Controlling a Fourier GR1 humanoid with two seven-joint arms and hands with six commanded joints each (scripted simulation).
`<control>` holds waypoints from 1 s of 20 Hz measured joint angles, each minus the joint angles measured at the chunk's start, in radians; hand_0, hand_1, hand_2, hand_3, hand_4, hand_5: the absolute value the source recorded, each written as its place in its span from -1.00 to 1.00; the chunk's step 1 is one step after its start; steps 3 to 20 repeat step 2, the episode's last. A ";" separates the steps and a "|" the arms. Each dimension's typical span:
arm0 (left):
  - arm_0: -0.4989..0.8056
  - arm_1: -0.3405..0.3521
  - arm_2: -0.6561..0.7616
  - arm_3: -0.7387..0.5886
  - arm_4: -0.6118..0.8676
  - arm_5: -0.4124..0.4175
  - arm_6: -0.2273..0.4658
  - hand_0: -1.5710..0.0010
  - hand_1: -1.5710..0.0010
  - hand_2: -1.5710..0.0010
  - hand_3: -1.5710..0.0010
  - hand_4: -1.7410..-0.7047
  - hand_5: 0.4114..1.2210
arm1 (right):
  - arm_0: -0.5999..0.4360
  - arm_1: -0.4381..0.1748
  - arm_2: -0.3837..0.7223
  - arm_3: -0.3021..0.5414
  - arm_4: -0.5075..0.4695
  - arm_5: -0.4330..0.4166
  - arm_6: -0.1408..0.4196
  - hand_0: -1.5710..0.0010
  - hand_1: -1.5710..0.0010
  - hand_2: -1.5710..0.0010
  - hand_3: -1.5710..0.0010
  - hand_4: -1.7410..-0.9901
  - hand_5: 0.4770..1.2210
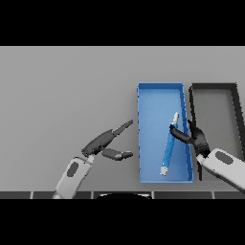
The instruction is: Pick up the blue pipe and place it into the blue bin.
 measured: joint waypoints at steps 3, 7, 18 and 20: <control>0.000 -0.004 -0.003 -0.007 -0.001 0.003 0.001 1.00 1.00 1.00 1.00 0.65 -0.95 | 0.002 0.004 0.010 -0.002 0.008 0.005 0.000 0.99 0.99 0.99 1.00 0.91 -0.55; 0.000 -0.004 -0.003 -0.007 -0.001 0.003 0.001 1.00 1.00 1.00 1.00 0.65 -0.95 | 0.002 0.004 0.010 -0.002 0.008 0.005 0.000 0.99 0.99 0.99 1.00 0.91 -0.55; 0.000 -0.004 -0.003 -0.007 -0.001 0.003 0.001 1.00 1.00 1.00 1.00 0.65 -0.95 | 0.002 0.004 0.010 -0.002 0.008 0.005 0.000 0.99 0.99 0.99 1.00 0.91 -0.55; 0.000 -0.004 -0.003 -0.007 -0.001 0.003 0.001 1.00 1.00 1.00 1.00 0.65 -0.95 | 0.002 0.004 0.010 -0.002 0.008 0.005 0.000 0.99 0.99 0.99 1.00 0.91 -0.55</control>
